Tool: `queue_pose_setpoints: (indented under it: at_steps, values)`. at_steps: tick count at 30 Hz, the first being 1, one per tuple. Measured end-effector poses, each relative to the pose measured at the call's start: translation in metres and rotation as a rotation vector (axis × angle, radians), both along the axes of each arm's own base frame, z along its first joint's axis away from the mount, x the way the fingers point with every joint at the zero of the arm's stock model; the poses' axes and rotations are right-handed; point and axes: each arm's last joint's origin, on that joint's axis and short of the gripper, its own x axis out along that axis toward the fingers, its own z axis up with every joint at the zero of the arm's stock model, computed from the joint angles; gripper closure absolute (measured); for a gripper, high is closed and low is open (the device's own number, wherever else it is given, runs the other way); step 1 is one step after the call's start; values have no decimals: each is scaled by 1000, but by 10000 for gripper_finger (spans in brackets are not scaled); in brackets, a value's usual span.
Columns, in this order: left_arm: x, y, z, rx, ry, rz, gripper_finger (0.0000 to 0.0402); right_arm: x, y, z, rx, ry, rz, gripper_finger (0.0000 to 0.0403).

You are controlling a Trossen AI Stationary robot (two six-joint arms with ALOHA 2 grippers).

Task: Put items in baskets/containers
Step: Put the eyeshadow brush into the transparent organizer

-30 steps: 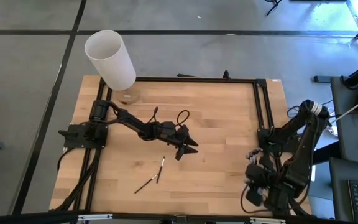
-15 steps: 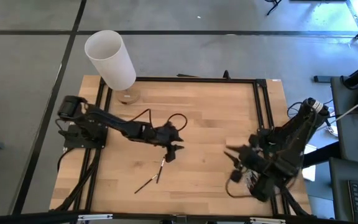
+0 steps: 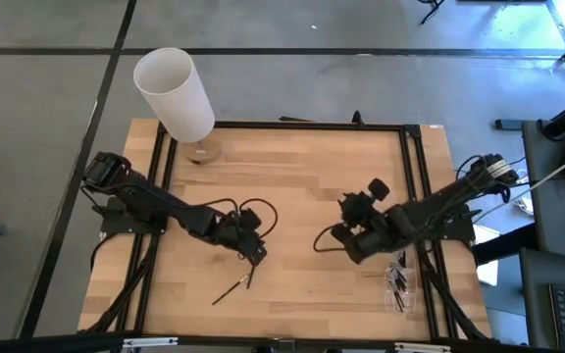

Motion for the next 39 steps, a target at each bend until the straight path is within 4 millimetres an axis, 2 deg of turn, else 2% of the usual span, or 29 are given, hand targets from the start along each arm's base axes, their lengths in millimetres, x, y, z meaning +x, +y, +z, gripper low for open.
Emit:
queue_pose_setpoints:
  at_steps: [3,11,20,26,31,39]
  values:
    - [-3,-8,-6,-67,34,21,249,2,-5,-2,63,38,-4,302]
    - [-5,-27,-35,-174,146,88,249,0,-5,-3,61,69,1,302]
    - [3,-31,-48,-178,133,59,249,0,-5,-3,64,68,1,302]
    - [5,-32,-64,-151,194,60,251,0,-5,-3,65,66,-1,302]
    - [4,-31,-63,-127,285,81,281,0,-5,-3,62,65,-1,302]
    - [10,-24,-52,-26,343,-1,368,0,-5,-3,62,65,-2,302]
